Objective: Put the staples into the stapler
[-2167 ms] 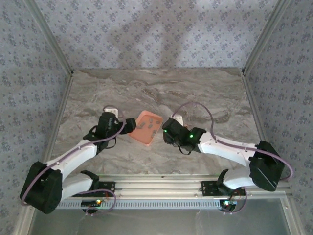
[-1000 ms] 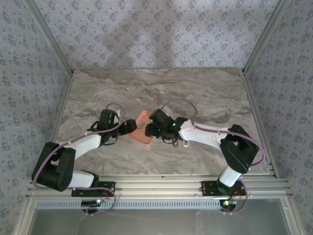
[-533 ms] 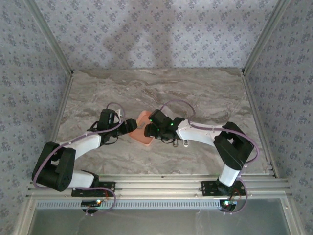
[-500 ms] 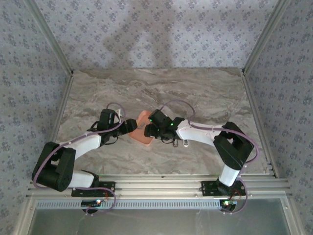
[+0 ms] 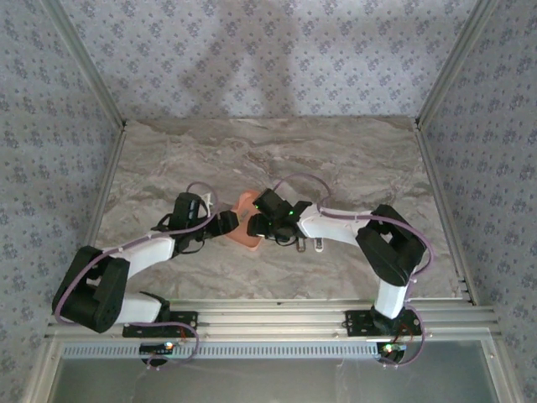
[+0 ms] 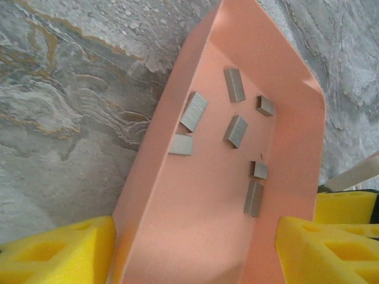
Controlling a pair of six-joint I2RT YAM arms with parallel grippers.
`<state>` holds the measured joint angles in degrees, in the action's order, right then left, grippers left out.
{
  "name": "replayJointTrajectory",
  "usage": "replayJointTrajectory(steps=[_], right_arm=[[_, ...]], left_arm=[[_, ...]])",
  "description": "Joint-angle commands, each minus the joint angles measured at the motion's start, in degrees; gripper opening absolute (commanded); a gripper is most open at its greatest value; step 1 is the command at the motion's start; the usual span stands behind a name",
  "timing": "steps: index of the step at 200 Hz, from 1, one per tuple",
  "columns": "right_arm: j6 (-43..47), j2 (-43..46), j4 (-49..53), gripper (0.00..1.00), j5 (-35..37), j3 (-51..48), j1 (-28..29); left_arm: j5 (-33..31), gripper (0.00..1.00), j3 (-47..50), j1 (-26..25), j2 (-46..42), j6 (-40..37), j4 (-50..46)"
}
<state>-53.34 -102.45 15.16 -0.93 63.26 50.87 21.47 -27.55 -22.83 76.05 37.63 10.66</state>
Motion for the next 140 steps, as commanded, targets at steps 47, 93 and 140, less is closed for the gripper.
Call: replayJointTrajectory(steps=[47,93,140], right_arm=[[0.6,-1.1,0.9,0.66,-0.1,2.0,0.2],[0.9,-1.1,1.6,0.65,0.1,1.7,0.6],[1.1,-1.3,2.2,0.63,-0.3,1.6,1.5]], left_arm=[[1.2,0.71,1.9,-2.8,-2.5,0.7,2.2],[0.7,0.71,3.3,-3.6,-4.9,0.7,0.8],[0.5,0.71,5.4,-3.8,-8.2,0.6,-0.6]])
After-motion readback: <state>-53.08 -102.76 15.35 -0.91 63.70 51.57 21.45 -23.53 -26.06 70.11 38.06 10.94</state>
